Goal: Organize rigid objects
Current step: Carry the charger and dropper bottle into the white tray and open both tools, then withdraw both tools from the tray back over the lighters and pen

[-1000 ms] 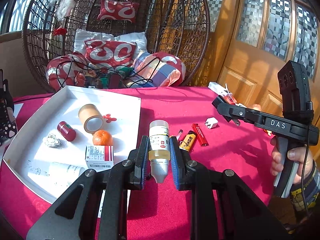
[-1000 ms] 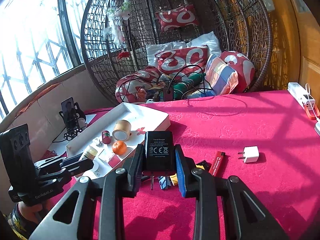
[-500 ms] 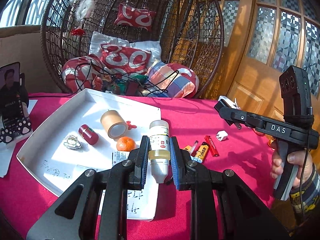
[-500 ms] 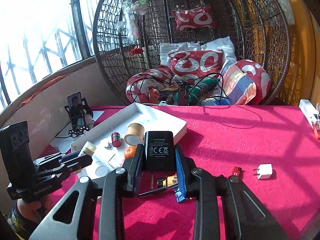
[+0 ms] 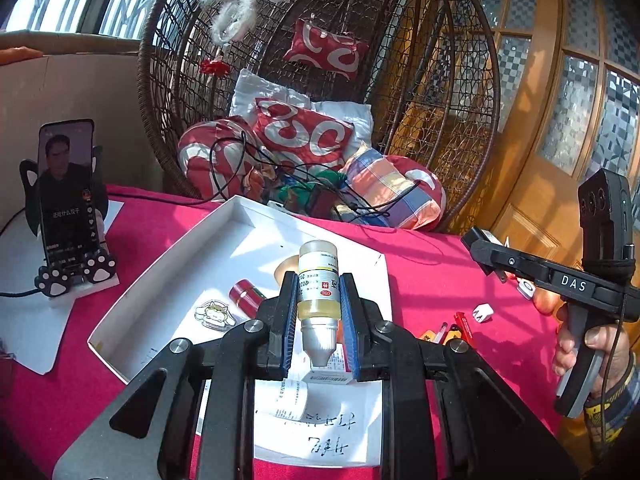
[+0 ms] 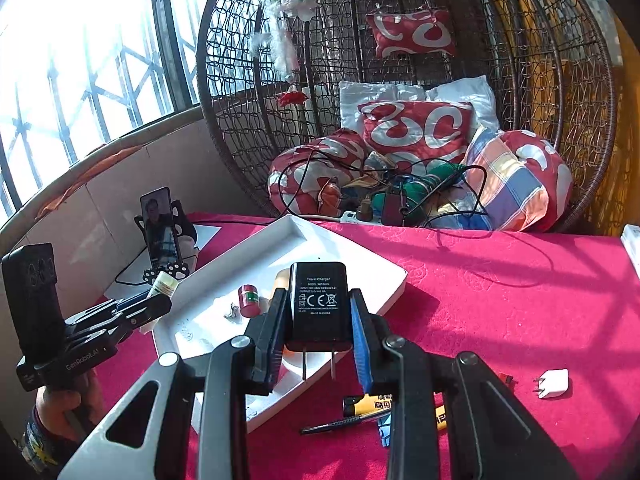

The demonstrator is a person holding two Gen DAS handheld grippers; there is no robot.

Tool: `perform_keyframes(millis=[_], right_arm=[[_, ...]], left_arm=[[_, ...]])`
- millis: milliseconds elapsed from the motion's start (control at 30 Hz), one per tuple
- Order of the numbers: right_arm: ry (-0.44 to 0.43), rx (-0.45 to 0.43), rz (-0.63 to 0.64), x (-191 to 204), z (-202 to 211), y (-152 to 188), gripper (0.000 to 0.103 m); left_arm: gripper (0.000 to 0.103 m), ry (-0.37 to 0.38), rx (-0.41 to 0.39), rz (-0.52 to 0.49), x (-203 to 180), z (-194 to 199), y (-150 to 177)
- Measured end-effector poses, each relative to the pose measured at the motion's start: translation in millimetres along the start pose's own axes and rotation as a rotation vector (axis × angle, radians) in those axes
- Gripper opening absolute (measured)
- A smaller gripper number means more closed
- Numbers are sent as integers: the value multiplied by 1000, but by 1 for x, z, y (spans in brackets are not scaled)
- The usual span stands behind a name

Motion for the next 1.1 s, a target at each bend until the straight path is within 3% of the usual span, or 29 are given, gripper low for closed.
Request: perform_keyframes(millis=[233,500,800,867,933,967,1000,1067,1100], right_arm=[[22,52,-26,3,-37,-4,29],[32,143,-75,6,-95,1,29],[32,181,-92,16,-129,18,30],[28,176,-98,17,-130,20,30],[31,178,-98,17,-130,22,36],[31,171,-102,17,-129,23,50],[25,159,-107,17,-127,25,74],[36,129,-113,16,-121,27,97],[53,111,-111,15,-118,29,103]], left_arm=[[19,-69,33,62,30,-25,-12],[19,-219,91,-14,30,-63,1],[20,-278,73,-12,34,-64,6],[33,-305,70,-2,36,-63,6],[86,-346,65,14,40,-61,8],[92,-360,58,21,41,-59,9],[95,-371,52,25,42,-58,10],[95,-393,50,39,45,-53,13],[95,-414,49,42,46,-51,14]])
Point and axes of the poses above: each gripper's, at about its wrist camera, not at the fingertips, and z roughly against the way its jaws point, x to its left, y to its underside, the point moved 3 cm from there along -z, roughly the way its jaws point, and after that the axes turned 1 degree about z, right-handed, at the moved point
